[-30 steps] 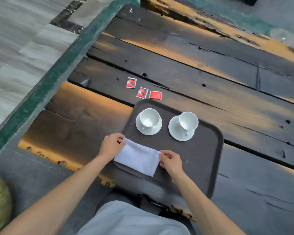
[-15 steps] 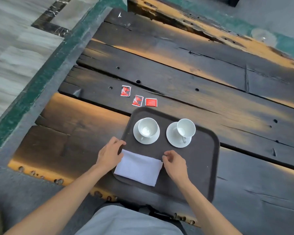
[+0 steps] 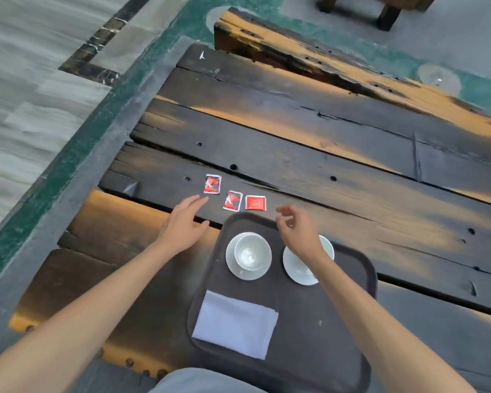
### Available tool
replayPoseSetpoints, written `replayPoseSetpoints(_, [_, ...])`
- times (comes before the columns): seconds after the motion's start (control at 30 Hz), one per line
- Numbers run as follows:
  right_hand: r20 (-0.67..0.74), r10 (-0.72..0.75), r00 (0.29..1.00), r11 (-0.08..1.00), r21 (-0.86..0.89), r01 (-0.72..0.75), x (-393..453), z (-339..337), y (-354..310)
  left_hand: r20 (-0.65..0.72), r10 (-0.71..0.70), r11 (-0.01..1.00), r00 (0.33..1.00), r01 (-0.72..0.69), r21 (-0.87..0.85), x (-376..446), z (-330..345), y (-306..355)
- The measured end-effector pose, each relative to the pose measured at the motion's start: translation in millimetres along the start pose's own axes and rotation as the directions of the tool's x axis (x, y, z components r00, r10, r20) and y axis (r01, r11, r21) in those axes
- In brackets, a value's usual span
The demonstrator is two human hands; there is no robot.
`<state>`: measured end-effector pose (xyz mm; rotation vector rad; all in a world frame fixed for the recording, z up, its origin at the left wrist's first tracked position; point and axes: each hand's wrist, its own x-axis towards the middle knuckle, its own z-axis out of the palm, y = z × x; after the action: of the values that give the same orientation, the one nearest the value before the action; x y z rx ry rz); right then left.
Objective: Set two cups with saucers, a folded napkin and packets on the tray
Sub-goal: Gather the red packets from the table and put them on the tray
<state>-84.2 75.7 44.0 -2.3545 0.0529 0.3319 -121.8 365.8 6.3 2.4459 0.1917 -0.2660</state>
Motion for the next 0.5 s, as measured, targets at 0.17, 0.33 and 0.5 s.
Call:
replayPoseSetpoints(0.17, [0.11,0.02,0.994,0.989,-0.145,-0.004,57,23,-5,0.045,-0.019,0.998,0.999,0.021,-0.053,37,9,1])
replayPoseSetpoints(0.33, [0.212,0.052,0.976,0.983,-0.184,-0.012,102,60,-13,0.049,-0.134,0.981,0.99,0.139,-0.137,63,21,-7])
replayPoseSetpoints(0.5, [0.275,0.022,0.961,0.989,-0.149,0.021,139,105,-41,0.003,-0.306,0.913,0.952,0.295,-0.282,90,23,-19])
